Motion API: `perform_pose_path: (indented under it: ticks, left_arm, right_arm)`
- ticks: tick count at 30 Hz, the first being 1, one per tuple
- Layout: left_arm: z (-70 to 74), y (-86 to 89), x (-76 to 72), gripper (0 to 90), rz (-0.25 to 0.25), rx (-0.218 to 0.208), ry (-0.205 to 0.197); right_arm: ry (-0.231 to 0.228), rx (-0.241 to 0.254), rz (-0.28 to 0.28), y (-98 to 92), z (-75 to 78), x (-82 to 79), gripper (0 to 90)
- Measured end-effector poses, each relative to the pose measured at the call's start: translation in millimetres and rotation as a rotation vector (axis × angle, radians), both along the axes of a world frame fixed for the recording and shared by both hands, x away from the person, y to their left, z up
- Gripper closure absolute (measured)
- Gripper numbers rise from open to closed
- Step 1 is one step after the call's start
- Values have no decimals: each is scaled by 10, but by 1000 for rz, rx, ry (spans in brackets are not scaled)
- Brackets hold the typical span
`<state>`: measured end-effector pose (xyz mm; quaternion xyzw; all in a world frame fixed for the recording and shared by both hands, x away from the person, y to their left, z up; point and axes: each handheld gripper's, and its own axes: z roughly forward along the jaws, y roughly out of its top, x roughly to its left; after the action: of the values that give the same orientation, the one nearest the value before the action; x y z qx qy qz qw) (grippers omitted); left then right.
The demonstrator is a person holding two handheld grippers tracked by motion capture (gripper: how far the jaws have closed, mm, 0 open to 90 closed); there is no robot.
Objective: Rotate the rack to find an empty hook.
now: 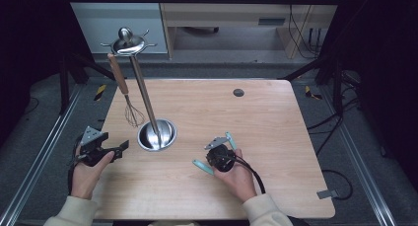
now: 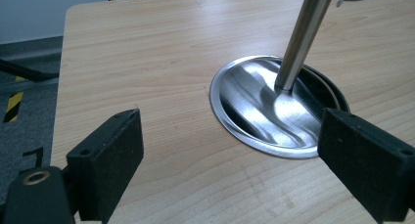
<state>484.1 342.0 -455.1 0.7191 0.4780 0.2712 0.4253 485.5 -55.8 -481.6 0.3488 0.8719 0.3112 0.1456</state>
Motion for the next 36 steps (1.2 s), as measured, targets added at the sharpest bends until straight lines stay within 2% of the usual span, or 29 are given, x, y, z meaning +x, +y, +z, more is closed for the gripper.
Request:
perform_pose_path:
  ticks: [5, 23, 28, 36]
  left_arm:
    - [-3, -7, -7, 95, -5, 7, 1]
    - [-24, -32, 15, 73, -20, 21, 13]
    - [-31, -40, 19, 72, -20, 16, 15]
    - [-30, -35, 15, 72, -20, 20, 15]
  right_arm:
    - [5, 14, 7, 45, -1, -16, 900]
    - [28, -6, 37, 72, -58, -23, 900]
    - [43, 0, 69, 99, -55, -47, 900]
    - [59, 0, 153, 186, -54, -137, 900]
